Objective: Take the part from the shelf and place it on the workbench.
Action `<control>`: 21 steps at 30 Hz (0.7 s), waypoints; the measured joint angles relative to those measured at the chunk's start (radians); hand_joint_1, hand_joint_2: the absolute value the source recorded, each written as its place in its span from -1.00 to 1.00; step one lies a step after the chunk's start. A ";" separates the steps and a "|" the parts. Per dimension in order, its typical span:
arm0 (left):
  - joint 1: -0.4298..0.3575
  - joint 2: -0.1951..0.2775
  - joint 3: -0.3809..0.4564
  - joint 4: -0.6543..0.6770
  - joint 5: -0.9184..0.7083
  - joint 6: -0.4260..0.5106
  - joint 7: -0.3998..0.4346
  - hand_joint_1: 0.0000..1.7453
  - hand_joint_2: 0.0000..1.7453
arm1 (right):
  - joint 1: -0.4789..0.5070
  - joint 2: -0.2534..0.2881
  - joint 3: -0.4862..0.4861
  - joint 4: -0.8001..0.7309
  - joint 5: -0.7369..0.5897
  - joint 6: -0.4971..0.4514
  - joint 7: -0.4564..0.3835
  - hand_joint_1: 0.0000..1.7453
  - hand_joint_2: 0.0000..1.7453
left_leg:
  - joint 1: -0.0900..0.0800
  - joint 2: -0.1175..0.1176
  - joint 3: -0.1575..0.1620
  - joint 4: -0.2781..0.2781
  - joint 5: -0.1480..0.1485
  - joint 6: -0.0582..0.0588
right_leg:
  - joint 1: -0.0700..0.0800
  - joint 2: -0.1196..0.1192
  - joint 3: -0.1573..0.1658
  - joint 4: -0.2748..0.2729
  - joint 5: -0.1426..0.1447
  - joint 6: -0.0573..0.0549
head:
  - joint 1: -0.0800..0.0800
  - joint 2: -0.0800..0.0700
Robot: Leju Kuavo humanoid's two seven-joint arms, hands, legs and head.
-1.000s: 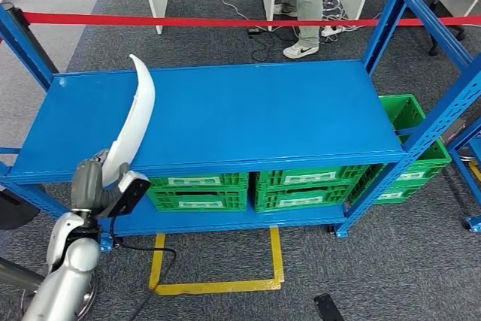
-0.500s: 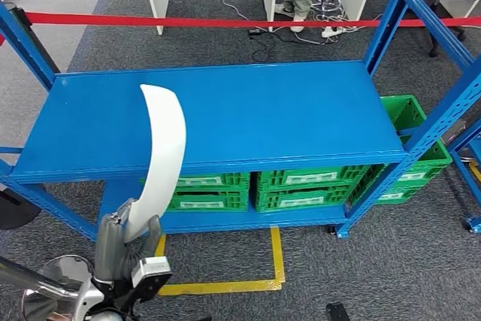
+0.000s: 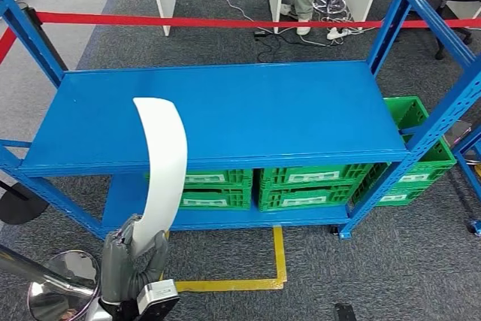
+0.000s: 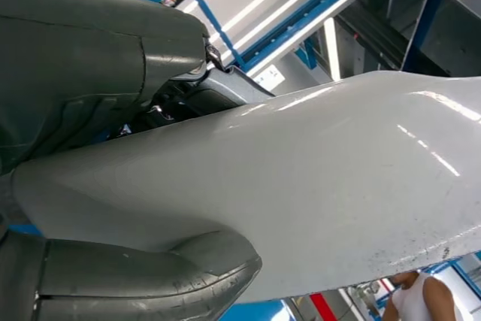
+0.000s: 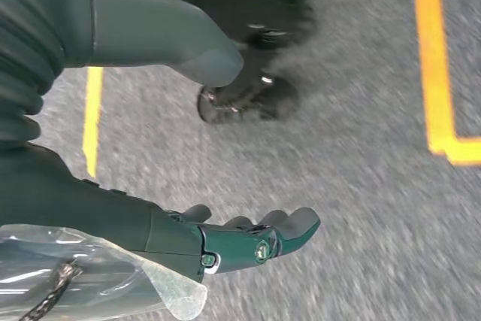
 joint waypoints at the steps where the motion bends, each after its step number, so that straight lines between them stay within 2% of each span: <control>1: 0.002 0.002 0.002 0.000 0.006 0.002 -0.004 1.00 1.00 | -0.004 0.008 -0.002 0.000 0.001 -0.008 -0.009 -1.00 1.00 | -0.001 -0.002 -0.005 0.003 0.004 -0.008 | 0.002 0.004 0.006 -0.014 -0.001 -0.004 | 0.000 0.000; 3: 0.007 0.006 0.009 0.001 0.015 0.005 -0.014 1.00 1.00 | -0.009 0.023 -0.006 0.000 0.006 -0.020 -0.033 -1.00 1.00 | 0.001 -0.005 -0.014 0.008 0.011 -0.021 | 0.004 0.003 -0.006 -0.015 0.005 -0.015 | 0.000 0.000; 4: 0.011 0.009 0.015 0.002 0.022 0.006 -0.022 1.00 1.00 | -0.011 0.029 -0.007 0.000 0.009 -0.027 -0.043 -1.00 1.00 | 0.003 -0.005 -0.020 0.015 0.002 -0.027 | 0.005 0.001 -0.013 -0.014 0.009 -0.024 | -0.001 0.000; 5: 0.015 0.013 0.023 0.003 0.031 0.007 -0.032 1.00 1.00 | -0.013 0.034 -0.007 0.000 0.015 -0.037 -0.049 -1.00 1.00 | 0.005 -0.006 -0.030 0.035 -0.022 -0.033 | 0.005 -0.002 -0.021 -0.014 0.016 -0.035 | -0.003 0.000; 6: 0.019 0.016 0.031 0.004 0.041 0.007 -0.042 1.00 1.00 | -0.016 0.038 -0.008 0.001 0.022 -0.049 -0.050 -1.00 1.00 | 0.006 -0.005 -0.044 0.072 -0.060 -0.038 | 0.005 -0.006 -0.030 -0.015 0.023 -0.045 | -0.005 0.000; 8: 0.022 0.021 0.048 0.007 0.052 0.007 -0.055 1.00 1.00 | -0.021 0.042 -0.008 0.001 0.033 -0.071 -0.045 -1.00 1.00 | 0.008 -0.005 -0.081 0.192 -0.148 -0.044 | 0.009 -0.011 -0.050 -0.014 0.038 -0.058 | -0.009 0.000; 9: 0.023 0.022 0.055 0.009 0.056 0.007 -0.059 1.00 1.00 | -0.023 0.044 -0.008 0.001 0.035 -0.077 -0.042 -1.00 1.00 | 0.009 -0.005 -0.092 0.246 -0.174 -0.045 | 0.012 -0.014 -0.061 -0.014 0.046 -0.060 | -0.009 0.000; 10: 0.024 0.024 0.061 0.011 0.057 0.007 -0.061 1.00 1.00 | -0.024 0.045 -0.008 0.001 0.037 -0.079 -0.040 -1.00 1.00 | 0.009 -0.005 -0.090 0.275 -0.177 -0.044 | 0.015 -0.016 -0.073 -0.013 0.054 -0.062 | -0.009 0.000; 11: 0.025 0.025 0.066 0.014 0.057 0.007 -0.062 1.00 1.00 | -0.025 0.046 -0.008 0.001 0.040 -0.079 -0.036 -1.00 1.00 | 0.008 -0.005 -0.072 0.269 -0.161 -0.042 | 0.018 -0.019 -0.084 -0.011 0.062 -0.062 | -0.009 0.000; 12: 0.026 0.026 0.070 0.016 0.055 0.007 -0.062 1.00 1.00 | -0.026 0.047 -0.008 0.001 0.042 -0.077 -0.030 -1.00 1.00 | 0.008 -0.004 -0.038 0.229 -0.131 -0.038 | 0.020 -0.020 -0.093 -0.010 0.068 -0.062 | -0.009 0.000; 13: 0.026 0.027 0.075 0.018 0.052 0.007 -0.062 1.00 1.00 | -0.029 0.049 -0.008 0.001 0.045 -0.074 -0.024 -1.00 1.00 | 0.007 -0.004 0.009 0.163 -0.102 -0.032 | 0.021 -0.021 -0.101 -0.009 0.075 -0.061 | -0.009 0.000; 15: 0.023 0.027 0.086 0.022 0.047 0.006 -0.065 1.00 1.00 | -0.035 0.052 -0.009 0.001 0.047 -0.063 -0.010 -1.00 1.00 | 0.002 -0.004 0.094 0.028 -0.082 -0.020 | 0.024 -0.021 -0.111 -0.008 0.089 -0.055 | -0.009 0.000; 16: 0.022 0.027 0.093 0.025 0.047 0.005 -0.069 1.00 1.00 | -0.038 0.054 -0.009 0.001 0.046 -0.056 -0.006 -1.00 1.00 | -0.001 -0.003 0.115 -0.013 -0.085 -0.016 | 0.024 -0.021 -0.115 -0.008 0.097 -0.050 | -0.008 0.000; 17: 0.021 0.027 0.101 0.028 0.048 0.003 -0.075 1.00 1.00 | -0.040 0.056 -0.010 0.001 0.045 -0.050 -0.007 -1.00 1.00 | -0.003 -0.003 0.120 -0.031 -0.089 -0.012 | 0.024 -0.022 -0.118 -0.010 0.105 -0.043 | -0.008 0.000; 19: 0.023 0.026 0.117 0.036 0.050 -0.004 -0.090 1.00 1.00 | -0.042 0.058 -0.012 0.001 0.042 -0.049 -0.023 -1.00 1.00 | -0.003 -0.003 0.111 -0.040 -0.074 -0.004 | 0.022 -0.022 -0.124 -0.011 0.112 -0.030 | -0.009 0.000; 20: 0.024 0.025 0.124 0.039 0.048 -0.009 -0.096 1.00 1.00 | -0.041 0.060 -0.013 0.001 0.042 -0.055 -0.032 -1.00 1.00 | -0.001 -0.001 0.104 -0.044 -0.063 0.002 | 0.022 -0.019 -0.132 -0.001 0.095 -0.025 | -0.008 0.000; 21: 0.025 0.023 0.130 0.041 0.046 -0.013 -0.101 1.00 1.00 | -0.041 0.062 -0.014 0.001 0.042 -0.060 -0.038 -1.00 1.00 | 0.001 0.000 0.095 -0.047 -0.051 0.008 | 0.021 -0.016 -0.144 0.029 0.060 -0.021 | -0.006 0.000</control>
